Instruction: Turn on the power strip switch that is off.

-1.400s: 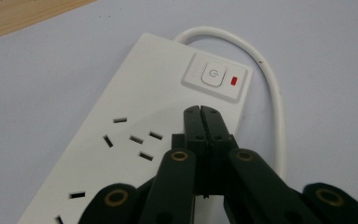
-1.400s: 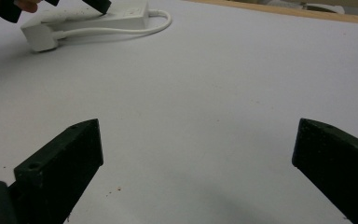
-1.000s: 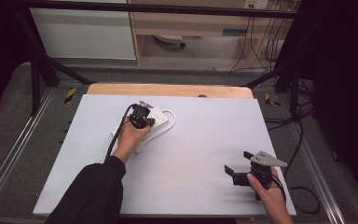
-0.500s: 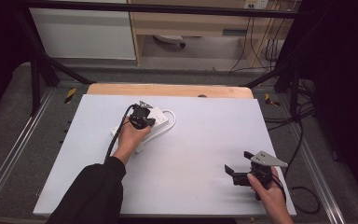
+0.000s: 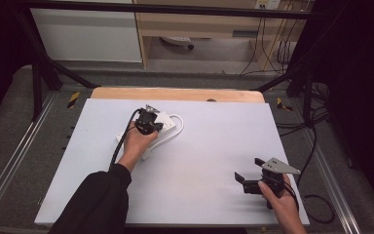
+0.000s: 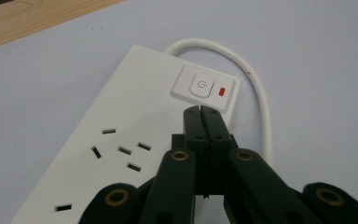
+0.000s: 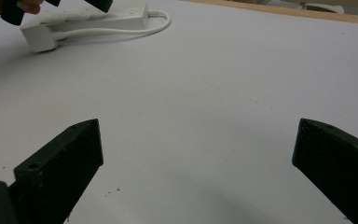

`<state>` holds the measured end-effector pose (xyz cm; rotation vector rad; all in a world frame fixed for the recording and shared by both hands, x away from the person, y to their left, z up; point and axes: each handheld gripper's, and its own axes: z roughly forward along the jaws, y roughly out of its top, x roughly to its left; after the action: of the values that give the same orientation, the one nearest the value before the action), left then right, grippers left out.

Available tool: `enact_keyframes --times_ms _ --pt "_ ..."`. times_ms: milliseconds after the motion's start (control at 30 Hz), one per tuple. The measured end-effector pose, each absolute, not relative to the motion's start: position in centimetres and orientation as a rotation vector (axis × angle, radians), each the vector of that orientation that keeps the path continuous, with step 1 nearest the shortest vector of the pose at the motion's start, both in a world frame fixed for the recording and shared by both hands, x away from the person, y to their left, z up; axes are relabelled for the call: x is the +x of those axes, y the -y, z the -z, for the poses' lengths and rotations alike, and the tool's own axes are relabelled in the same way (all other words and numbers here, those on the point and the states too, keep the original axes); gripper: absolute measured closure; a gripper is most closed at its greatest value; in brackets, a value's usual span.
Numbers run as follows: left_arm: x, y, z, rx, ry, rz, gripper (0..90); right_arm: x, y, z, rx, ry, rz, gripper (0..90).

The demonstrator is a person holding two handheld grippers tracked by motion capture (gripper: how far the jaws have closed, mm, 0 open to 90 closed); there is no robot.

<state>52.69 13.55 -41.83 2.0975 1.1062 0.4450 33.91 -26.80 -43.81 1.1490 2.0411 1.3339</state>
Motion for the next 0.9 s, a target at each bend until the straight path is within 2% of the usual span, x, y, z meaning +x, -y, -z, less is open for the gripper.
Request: enact_keyframes --times_ms 733,900 --pt "51.8 -14.4 40.5 1.993 -1.058 -0.477 89.9 33.9 26.7 43.8 1.154 -2.042 -1.331 2.3" --pt "51.6 -14.6 40.1 1.978 -1.047 -0.484 86.7 33.9 26.7 43.8 1.152 -2.042 -1.33 2.3"
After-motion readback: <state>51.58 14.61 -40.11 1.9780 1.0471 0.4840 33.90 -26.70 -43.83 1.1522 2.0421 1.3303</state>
